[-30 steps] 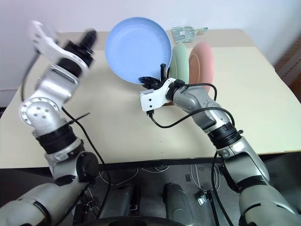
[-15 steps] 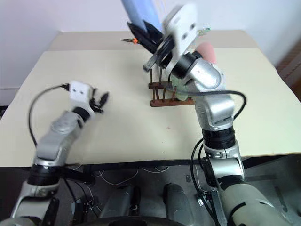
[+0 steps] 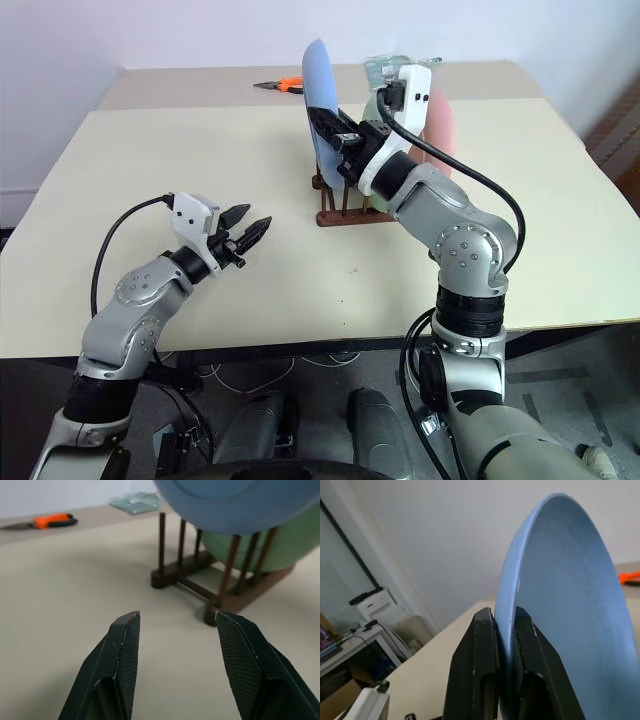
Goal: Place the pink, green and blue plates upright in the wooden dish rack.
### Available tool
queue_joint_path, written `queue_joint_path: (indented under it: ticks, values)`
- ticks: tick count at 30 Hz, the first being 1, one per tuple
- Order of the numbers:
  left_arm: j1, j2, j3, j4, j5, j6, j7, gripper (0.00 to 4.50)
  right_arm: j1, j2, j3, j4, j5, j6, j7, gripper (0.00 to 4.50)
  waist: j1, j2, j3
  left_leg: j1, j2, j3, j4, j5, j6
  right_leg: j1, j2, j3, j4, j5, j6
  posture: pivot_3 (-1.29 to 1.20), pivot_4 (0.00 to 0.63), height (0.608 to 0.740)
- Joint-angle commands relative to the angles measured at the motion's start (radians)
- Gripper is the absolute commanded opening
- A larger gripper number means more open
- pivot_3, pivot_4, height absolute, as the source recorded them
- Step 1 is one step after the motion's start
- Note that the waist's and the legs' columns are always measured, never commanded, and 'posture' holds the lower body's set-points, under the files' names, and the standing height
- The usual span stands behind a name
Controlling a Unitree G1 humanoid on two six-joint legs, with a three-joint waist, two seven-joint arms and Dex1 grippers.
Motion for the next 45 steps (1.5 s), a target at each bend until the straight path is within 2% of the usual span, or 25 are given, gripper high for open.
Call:
queue_joint_path:
  ticks: [1, 3, 4, 5, 11, 13, 16, 18, 22, 25, 27, 30, 32, 45]
  values:
    - [0.009, 0.008, 0.004, -0.063, -0.019, 0.013, -0.031, 2.42, -0.038, -0.009, -0.036, 0.040, -0.018, -0.015, -0.034, 0.00, 0.000, 0.000, 0.000, 0.000, 0.000, 0.000, 0.000, 0.000, 0.000, 0.000, 0.000, 0.000, 0.000, 0.000, 0.000, 0.00, 0.150, 0.740]
    - [0.015, 0.003, -0.001, -0.075, -0.019, 0.028, -0.033, 2.42, -0.059, -0.010, -0.047, 0.078, 0.000, 0.003, -0.036, 0.00, 0.001, 0.000, 0.000, 0.000, 0.000, 0.000, 0.000, 0.000, 0.000, 0.000, 0.000, 0.000, 0.000, 0.000, 0.000, 0.00, 0.150, 0.740]
    - [0.016, 0.000, -0.002, -0.080, -0.018, 0.034, -0.033, 2.49, -0.067, -0.011, -0.049, 0.093, 0.001, 0.006, -0.037, 0.77, 0.001, 0.000, 0.000, 0.000, 0.000, 0.000, 0.000, 0.000, 0.000, 0.000, 0.000, 0.000, 0.000, 0.000, 0.000, 0.00, 0.150, 0.740]
    - [0.017, -0.002, -0.002, -0.082, -0.017, 0.037, -0.032, 2.49, -0.072, -0.013, -0.049, 0.100, -0.002, 0.006, -0.037, 1.10, 0.001, 0.000, 0.000, 0.000, 0.000, 0.000, 0.000, 0.000, 0.000, 0.000, 0.000, 0.000, 0.000, 0.000, 0.000, 0.00, 0.150, 0.740]
    - [0.021, -0.009, -0.005, -0.095, -0.013, 0.053, -0.032, 2.49, -0.082, -0.093, 0.063, 0.080, -0.163, -0.088, 0.056, 4.06, 0.001, 0.000, 0.000, 0.000, 0.000, 0.000, 0.000, 0.000, 0.000, 0.000, 0.001, 0.000, 0.000, 0.000, 0.000, 0.00, 0.150, 0.740]
    - [0.024, -0.011, -0.008, -0.102, -0.011, 0.057, -0.030, 2.49, -0.083, -0.136, 0.096, 0.060, -0.218, -0.123, 0.095, 4.06, 0.001, 0.000, 0.000, 0.000, 0.000, 0.000, 0.000, 0.000, 0.000, 0.000, 0.001, 0.000, 0.000, 0.000, 0.000, 0.00, 0.150, 0.740]
    - [0.027, -0.016, -0.006, -0.111, -0.010, 0.065, -0.029, 2.49, -0.058, -0.290, 0.215, 0.005, -0.390, -0.238, 0.219, 4.06, 0.004, 0.000, 0.000, 0.000, 0.000, 0.000, 0.000, 0.000, 0.001, 0.000, 0.001, 0.000, -0.001, 0.000, 0.000, 0.00, 0.150, 0.740]
    - [0.027, -0.017, -0.008, -0.109, -0.008, 0.063, -0.030, 2.49, -0.026, -0.361, 0.217, -0.021, -0.428, -0.274, 0.272, 4.06, 0.005, 0.000, 0.000, 0.000, 0.000, 0.000, 0.001, -0.001, 0.001, 0.001, 0.001, 0.000, -0.001, 0.000, 0.000, 0.00, 0.150, 0.740]
    - [0.021, -0.013, -0.004, -0.080, 0.013, 0.043, -0.036, 2.49, 0.084, -0.492, 0.067, -0.090, -0.365, -0.317, 0.415, 4.06, 0.009, 0.000, 0.000, 0.000, 0.000, 0.000, 0.001, -0.001, 0.001, 0.002, 0.001, 0.000, -0.002, 0.000, 0.000, 0.00, 0.150, 0.740]
    - [0.025, 0.005, 0.010, -0.042, 0.040, 0.014, -0.043, 2.49, 0.251, -0.611, -0.100, -0.123, -0.261, -0.294, 0.583, 4.06, 0.019, 0.000, 0.000, 0.000, 0.000, 0.000, 0.001, -0.001, 0.002, 0.003, 0.001, -0.001, -0.003, 0.000, 0.000, 0.00, 0.150, 0.740]
    - [0.038, 0.029, 0.014, -0.014, 0.061, -0.013, -0.062, 2.49, 0.353, -0.663, -0.163, -0.113, -0.253, -0.288, 0.632, 4.06, 0.021, 0.000, 0.000, 0.001, 0.000, 0.000, 0.001, -0.002, 0.004, 0.005, 0.001, -0.001, -0.005, 0.000, 0.000, 0.00, 0.150, 0.740]
    - [0.058, 0.067, 0.009, 0.033, 0.098, -0.062, -0.093, 2.49, 0.502, -0.693, -0.218, -0.050, -0.297, -0.326, 0.672, 4.06, 0.020, 0.000, 0.000, 0.003, 0.001, 0.000, 0.001, -0.002, 0.004, 0.006, 0.002, -0.001, -0.005, 0.000, 0.000, 0.00, 0.150, 0.740]
    - [0.072, 0.080, 0.002, 0.051, 0.115, -0.084, -0.107, 2.49, 0.548, -0.680, -0.222, -0.011, -0.325, -0.367, 0.676, 4.06, 0.018, 0.000, 0.000, 0.003, 0.001, 0.000, 0.001, -0.002, 0.004, 0.006, 0.002, 0.000, -0.004, 0.000, 0.000, 0.00, 0.150, 0.740]
    - [0.074, 0.058, -0.008, 0.084, 0.172, -0.125, -0.122, 2.49, 0.579, -0.575, -0.104, 0.117, -0.415, -0.532, 0.714, 4.06, 0.029, 0.001, 0.000, 0.003, 0.001, 0.000, 0.002, -0.002, 0.004, 0.006, 0.001, 0.000, -0.004, 0.000, 0.000, 0.00, 0.150, 0.740]
